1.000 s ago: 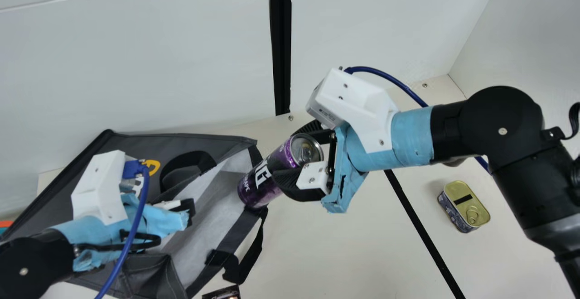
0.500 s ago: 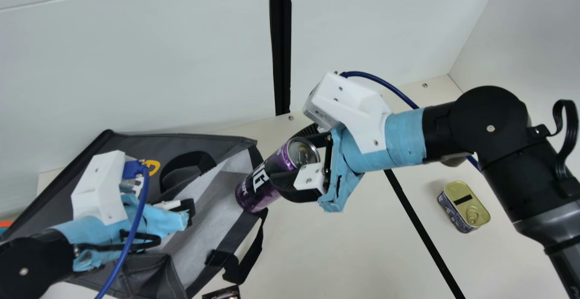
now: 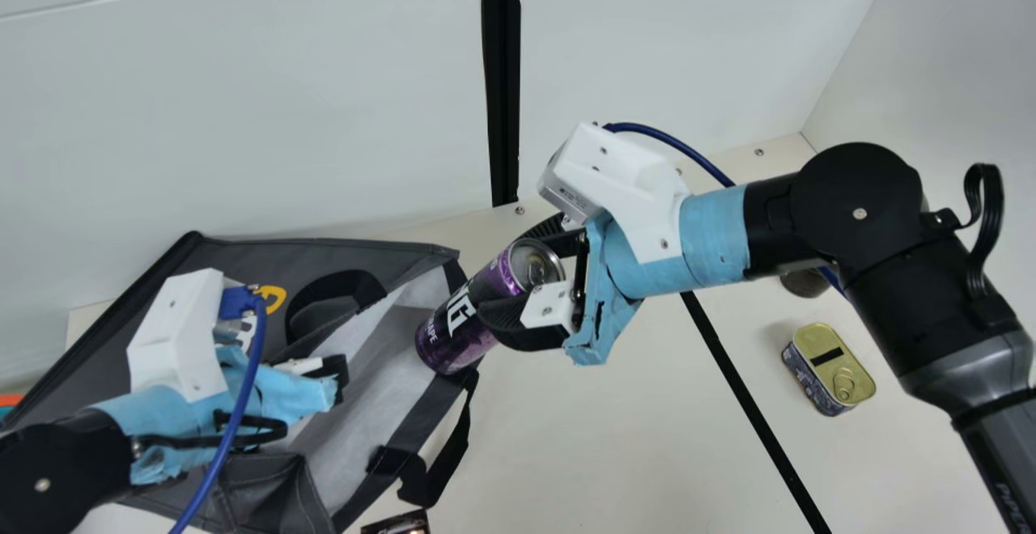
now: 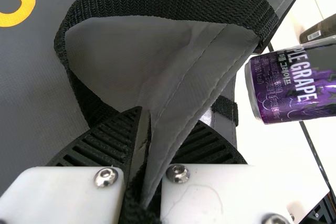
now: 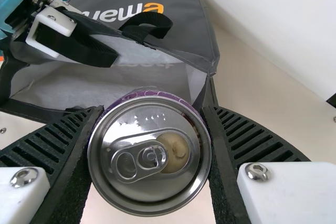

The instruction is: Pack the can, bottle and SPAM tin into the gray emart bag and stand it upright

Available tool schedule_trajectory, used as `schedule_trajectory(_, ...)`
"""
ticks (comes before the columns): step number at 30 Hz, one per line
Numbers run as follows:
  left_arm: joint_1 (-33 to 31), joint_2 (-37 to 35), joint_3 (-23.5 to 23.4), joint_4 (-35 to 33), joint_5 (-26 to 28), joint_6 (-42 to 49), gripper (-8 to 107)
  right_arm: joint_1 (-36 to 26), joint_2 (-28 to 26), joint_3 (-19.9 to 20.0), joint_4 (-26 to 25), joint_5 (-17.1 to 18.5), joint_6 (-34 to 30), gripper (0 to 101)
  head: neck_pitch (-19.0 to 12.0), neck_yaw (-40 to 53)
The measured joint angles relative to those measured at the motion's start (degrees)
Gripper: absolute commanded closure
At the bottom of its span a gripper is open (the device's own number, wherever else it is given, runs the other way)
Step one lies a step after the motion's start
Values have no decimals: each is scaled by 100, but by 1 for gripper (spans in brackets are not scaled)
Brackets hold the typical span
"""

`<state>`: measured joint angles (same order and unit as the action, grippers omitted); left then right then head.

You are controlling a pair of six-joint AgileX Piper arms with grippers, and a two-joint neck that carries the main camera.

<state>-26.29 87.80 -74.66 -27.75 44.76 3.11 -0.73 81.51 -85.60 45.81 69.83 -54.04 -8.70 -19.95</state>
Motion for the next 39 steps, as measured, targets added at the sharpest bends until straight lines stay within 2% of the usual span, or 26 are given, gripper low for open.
schedule_trajectory(7,0,0,0,0,0,0,107,20,79,2,58,-11,5,101,0,9)
schedule_trajectory(21,0,0,0,0,0,0,107,440,188,329,90,-468,100,101,0,0)
schedule_trajectory(39,0,0,0,0,0,0,107,1115,571,659,104,-1551,-33,101,0,0)
